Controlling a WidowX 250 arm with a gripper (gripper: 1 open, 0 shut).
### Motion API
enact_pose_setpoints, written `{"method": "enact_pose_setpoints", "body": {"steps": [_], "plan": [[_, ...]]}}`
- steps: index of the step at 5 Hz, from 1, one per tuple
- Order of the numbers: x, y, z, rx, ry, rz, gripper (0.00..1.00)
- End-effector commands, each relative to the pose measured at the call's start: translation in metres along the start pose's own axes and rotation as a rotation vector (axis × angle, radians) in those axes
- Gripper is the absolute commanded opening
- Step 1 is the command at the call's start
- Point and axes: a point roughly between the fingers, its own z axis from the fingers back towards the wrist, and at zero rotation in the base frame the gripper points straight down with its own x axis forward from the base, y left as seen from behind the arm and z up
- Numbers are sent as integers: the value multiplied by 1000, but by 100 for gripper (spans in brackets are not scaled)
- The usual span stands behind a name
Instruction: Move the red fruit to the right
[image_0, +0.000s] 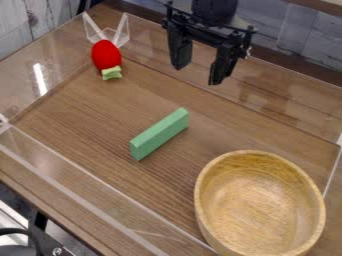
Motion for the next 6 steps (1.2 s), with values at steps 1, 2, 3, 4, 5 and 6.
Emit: {"method": "enact_pose_setpoints", "body": {"steps": [1,2,3,4,5,6], "plan": [[-1,6,-9,-6,22,37,100],[2,34,-9,-19,7,164,100],[5,78,-5,-37,-26,328,100],[7,115,0,-58,-63,483,100],[12,150,0,-72,-97,635,100],[17,172,-4,-78,-120,730,100]]}}
